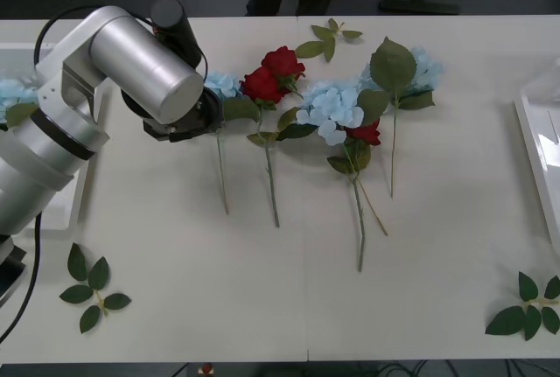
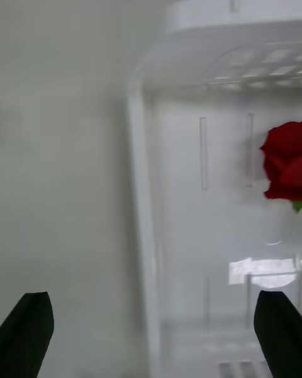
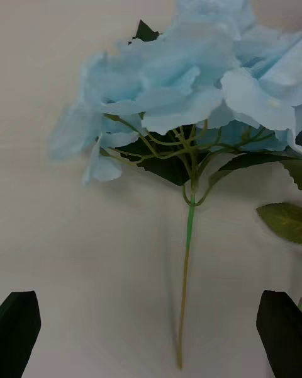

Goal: Place the red flowers into the right box and the blue flowers into the left box. If a person shows an open palm, hand one flower to the person first, then continue sorting.

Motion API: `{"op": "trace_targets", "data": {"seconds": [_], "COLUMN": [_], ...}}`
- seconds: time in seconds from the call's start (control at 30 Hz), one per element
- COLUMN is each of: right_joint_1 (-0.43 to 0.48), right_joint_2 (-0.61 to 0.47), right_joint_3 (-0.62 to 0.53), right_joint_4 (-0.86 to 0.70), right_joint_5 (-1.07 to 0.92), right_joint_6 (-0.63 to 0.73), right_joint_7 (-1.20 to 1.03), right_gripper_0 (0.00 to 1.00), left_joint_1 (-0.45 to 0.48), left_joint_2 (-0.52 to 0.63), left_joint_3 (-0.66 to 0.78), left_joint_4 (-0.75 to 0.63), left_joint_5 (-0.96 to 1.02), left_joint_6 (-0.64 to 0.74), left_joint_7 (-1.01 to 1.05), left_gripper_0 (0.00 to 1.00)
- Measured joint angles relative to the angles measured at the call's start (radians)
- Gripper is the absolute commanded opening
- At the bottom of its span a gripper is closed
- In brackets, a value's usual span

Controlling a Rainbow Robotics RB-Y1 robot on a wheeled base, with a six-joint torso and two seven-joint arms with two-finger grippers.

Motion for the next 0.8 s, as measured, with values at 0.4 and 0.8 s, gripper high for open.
{"op": "trace_targets", "data": {"seconds": [0.4, 0.8], "right_joint_1": [0.000, -0.018], "right_joint_2": [0.060, 0.254], "right_joint_3": [0.070, 0.366], "right_joint_4": [-0.317, -0.405], "right_joint_5": [0.020, 0.341], "right_joint_6": [0.125, 0.064], "right_joint_7": [-0.481, -0.764], "right_gripper_0": [0.93, 0.93], "left_joint_1": [-0.009, -0.096], "left_joint_2": [-0.162, -0.206], "left_joint_3": [-0.025, -0.076], "left_joint_4": [0.259, 0.476], "left_joint_5": [-0.157, -0.163], "left_joint_6": [-0.114, -0.220], "left_joint_7": [0.000, 0.001], "left_gripper_0": [1.00, 1.00]}}
